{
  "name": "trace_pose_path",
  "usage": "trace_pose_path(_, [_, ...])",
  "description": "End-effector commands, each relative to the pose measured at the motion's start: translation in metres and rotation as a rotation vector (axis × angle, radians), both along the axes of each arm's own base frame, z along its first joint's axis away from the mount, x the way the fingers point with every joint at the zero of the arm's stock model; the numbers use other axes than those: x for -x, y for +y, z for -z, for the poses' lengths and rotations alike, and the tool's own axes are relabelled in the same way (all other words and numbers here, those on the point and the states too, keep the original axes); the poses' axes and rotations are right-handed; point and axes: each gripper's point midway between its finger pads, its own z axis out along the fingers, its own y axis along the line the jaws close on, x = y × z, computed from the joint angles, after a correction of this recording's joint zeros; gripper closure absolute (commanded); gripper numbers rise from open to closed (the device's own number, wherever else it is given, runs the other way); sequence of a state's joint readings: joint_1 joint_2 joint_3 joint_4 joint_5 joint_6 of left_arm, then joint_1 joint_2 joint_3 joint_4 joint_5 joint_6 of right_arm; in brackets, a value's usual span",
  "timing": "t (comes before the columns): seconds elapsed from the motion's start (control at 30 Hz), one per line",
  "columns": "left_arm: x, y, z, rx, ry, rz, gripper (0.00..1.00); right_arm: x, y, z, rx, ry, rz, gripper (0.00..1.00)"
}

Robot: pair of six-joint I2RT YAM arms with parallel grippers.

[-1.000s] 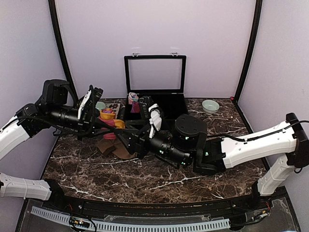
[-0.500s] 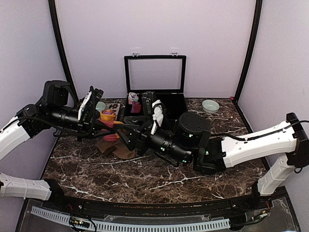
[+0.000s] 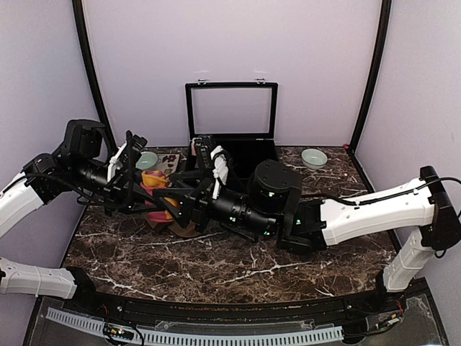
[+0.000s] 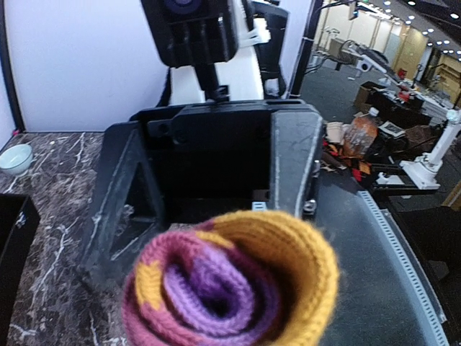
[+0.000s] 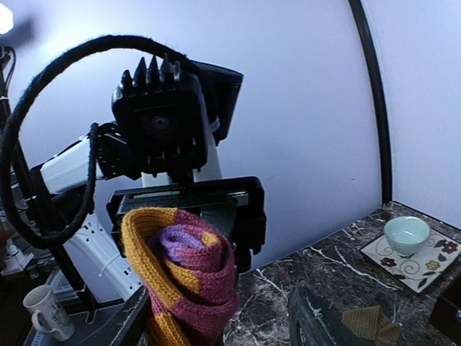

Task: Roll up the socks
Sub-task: Roll the sock.

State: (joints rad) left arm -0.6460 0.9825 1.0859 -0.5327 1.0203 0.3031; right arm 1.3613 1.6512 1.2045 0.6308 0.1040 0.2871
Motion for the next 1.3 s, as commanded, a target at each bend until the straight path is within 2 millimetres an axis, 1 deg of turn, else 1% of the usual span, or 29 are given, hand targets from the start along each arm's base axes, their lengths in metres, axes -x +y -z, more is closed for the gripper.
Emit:
trace_pose_path(0.0, [0.046, 0.009, -0.025, 0.097, 0.086, 0.236, 1.0, 0.009, -0.007, -0.015, -0.046, -0.046, -0.144, 0.4])
trace_pose_path(0.13, [0.054, 0.012, -0.03, 0.121, 0.123, 0.288, 1.0, 0.017, -0.006, -0.017, -0.031, -0.061, -0.252, 0.41])
trace_pose_path(0.27, [0.058, 0.014, -0.036, 0.139, 0.147, 0.319, 1.0, 0.03, 0.007, -0.019, 0.001, -0.089, -0.361, 0.41])
trace_pose_path(0.37, [0.06, 0.014, -0.039, 0.145, 0.159, 0.335, 1.0, 0.036, 0.014, -0.014, 0.006, -0.084, -0.425, 0.46])
trace_pose_path(0.47, [0.059, 0.014, -0.037, 0.141, 0.16, 0.328, 1.0, 0.04, 0.017, -0.013, 0.001, -0.084, -0.459, 0.49])
trace_pose_path(0.63, [0.054, 0.011, -0.032, 0.13, 0.16, 0.308, 1.0, 0.046, 0.026, -0.01, 0.011, -0.091, -0.512, 0.5])
trace_pose_path(0.67, [0.053, 0.01, -0.032, 0.127, 0.163, 0.303, 1.0, 0.048, 0.026, -0.011, 0.009, -0.098, -0.523, 0.53])
trace_pose_path(0.73, [0.051, 0.009, -0.03, 0.121, 0.169, 0.297, 0.99, 0.051, 0.028, -0.01, 0.017, -0.11, -0.543, 0.67])
trace_pose_path(0.83, [0.05, 0.008, -0.028, 0.111, 0.173, 0.288, 0.96, 0.051, 0.031, -0.006, 0.036, -0.109, -0.568, 1.0])
trace_pose_path(0.87, [0.049, 0.008, -0.027, 0.108, 0.172, 0.284, 0.95, 0.05, 0.031, -0.005, 0.041, -0.099, -0.57, 1.0])
trace_pose_path(0.9, [0.048, 0.008, -0.027, 0.106, 0.168, 0.279, 0.9, 0.048, 0.031, -0.002, 0.051, -0.086, -0.57, 1.0])
trace_pose_path(1.0, [0.043, 0.006, -0.026, 0.089, 0.157, 0.245, 0.65, 0.044, 0.028, 0.004, 0.075, -0.065, -0.564, 1.0])
trace_pose_path(1.07, [0.032, 0.003, -0.019, 0.051, 0.136, 0.175, 0.5, 0.039, 0.023, 0.006, 0.085, -0.057, -0.546, 1.0])
trace_pose_path(1.13, [0.021, 0.002, -0.011, 0.007, 0.102, 0.111, 0.25, 0.029, 0.015, 0.009, 0.09, -0.047, -0.504, 1.0])
trace_pose_path(1.17, [0.014, 0.002, -0.005, -0.022, 0.082, 0.073, 0.15, 0.023, 0.01, 0.01, 0.091, -0.044, -0.481, 1.0])
trace_pose_path(1.2, [0.008, 0.003, 0.002, -0.056, 0.063, 0.039, 0.11, 0.016, 0.005, 0.013, 0.098, -0.037, -0.451, 1.0])
trace_pose_path(1.27, [-0.009, 0.008, 0.016, -0.137, 0.021, -0.034, 0.07, -0.005, -0.007, 0.019, 0.116, -0.021, -0.372, 1.0])
